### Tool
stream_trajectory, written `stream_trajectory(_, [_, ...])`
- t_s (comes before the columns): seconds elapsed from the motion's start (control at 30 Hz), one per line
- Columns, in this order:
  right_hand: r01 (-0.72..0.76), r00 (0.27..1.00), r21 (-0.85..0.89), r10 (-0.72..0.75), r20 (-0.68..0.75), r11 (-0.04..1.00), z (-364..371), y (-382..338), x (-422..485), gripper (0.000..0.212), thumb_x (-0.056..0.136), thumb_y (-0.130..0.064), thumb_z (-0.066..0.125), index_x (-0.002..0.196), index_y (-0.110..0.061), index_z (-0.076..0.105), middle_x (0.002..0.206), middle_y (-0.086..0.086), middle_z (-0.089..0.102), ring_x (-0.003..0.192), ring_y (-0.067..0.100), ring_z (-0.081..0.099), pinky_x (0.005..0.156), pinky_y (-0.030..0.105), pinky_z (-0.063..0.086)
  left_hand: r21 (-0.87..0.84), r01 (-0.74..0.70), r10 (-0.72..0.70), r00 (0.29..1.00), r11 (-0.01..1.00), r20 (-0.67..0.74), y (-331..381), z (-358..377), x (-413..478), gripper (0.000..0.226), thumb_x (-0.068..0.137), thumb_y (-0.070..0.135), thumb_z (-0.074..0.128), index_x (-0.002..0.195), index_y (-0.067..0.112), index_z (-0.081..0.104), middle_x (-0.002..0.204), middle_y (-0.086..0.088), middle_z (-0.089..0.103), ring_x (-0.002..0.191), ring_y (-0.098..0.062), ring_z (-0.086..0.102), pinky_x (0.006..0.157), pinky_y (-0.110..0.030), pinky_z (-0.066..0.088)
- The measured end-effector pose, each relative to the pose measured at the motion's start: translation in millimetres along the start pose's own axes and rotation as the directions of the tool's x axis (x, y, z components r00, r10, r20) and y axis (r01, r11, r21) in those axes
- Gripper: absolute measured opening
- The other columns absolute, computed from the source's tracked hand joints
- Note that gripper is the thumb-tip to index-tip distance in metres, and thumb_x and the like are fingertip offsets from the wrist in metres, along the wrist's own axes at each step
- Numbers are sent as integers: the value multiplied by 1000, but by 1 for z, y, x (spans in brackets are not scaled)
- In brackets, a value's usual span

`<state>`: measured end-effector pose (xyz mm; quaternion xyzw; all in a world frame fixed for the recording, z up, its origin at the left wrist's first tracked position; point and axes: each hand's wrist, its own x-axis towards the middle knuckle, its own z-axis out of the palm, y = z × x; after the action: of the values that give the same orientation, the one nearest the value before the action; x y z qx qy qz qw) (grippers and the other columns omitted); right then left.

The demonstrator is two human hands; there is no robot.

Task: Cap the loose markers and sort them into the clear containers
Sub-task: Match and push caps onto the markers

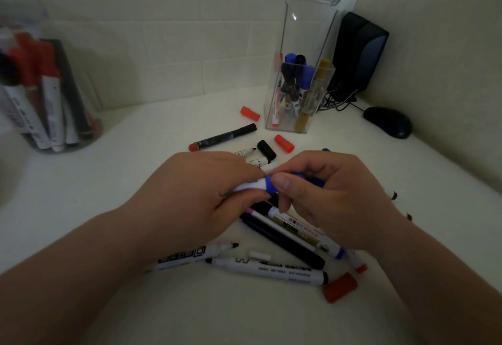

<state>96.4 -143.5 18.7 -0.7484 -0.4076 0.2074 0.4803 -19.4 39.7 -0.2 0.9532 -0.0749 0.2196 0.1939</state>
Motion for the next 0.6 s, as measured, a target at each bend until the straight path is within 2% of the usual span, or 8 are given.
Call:
stream_trajectory(0.13, [-24, 1000, 2, 24, -10, 1000, -2, -1, 1, 29, 79, -47, 59, 91, -24, 73, 64, 3, 70, 41, 6, 45, 44, 18, 38, -5, 40, -40, 998, 999, 45, 2, 2, 3, 22, 101, 45, 47, 103, 34, 66, 80, 18, 62, 70, 1, 53, 61, -27, 47])
stream_trajectory(0.23, [-20, 999, -91, 17, -28, 996, 0, 2, 3, 23, 83, -44, 60, 93, -27, 72, 66, -2, 70, 44, 3, 50, 47, 12, 39, 21, 95, -96, 992, 995, 81, 2, 7, 4, 22, 100, 49, 41, 107, 38, 59, 84, 20, 57, 72, 2, 50, 62, -20, 43])
stream_trajectory(0.37, [-45, 999, -44, 44, -19, 998, -2, 4, 2, 12, 90, -26, 66, 100, -23, 72, 68, -2, 70, 44, 1, 52, 47, 10, 39, -9, 139, -138, 986, 990, 99, 1, 7, 3, 25, 99, 52, 38, 107, 40, 57, 84, 19, 58, 73, -1, 54, 62, -24, 44])
stream_trajectory(0.43, [-58, 998, -23, 57, -30, 998, -6, 5, 1, 14, 91, -23, 66, 104, -24, 71, 71, -2, 71, 46, 3, 52, 50, 12, 40, -31, 158, -154, 983, 987, 103, 0, 6, 3, 26, 99, 54, 37, 106, 39, 57, 84, 17, 60, 74, -3, 55, 62, -27, 46])
stream_trajectory(0.53, [-67, 997, -18, 66, -35, 998, -11, 6, 2, 17, 90, -22, 67, 105, -28, 69, 75, -1, 72, 49, 6, 48, 54, 25, 40, -69, 173, -164, 979, 982, 119, 1, 5, 4, 26, 100, 52, 38, 103, 37, 60, 85, 16, 61, 75, -4, 56, 64, -31, 48])
stream_trajectory(0.6, [-77, 997, -24, 76, -30, 997, -13, 6, 2, 15, 90, -21, 67, 103, -28, 70, 75, -1, 72, 49, 5, 50, 55, 26, 39, -103, 189, -175, 975, 977, 134, 2, 6, 5, 28, 102, 52, 38, 101, 36, 61, 82, 16, 61, 75, -4, 57, 63, -30, 47])
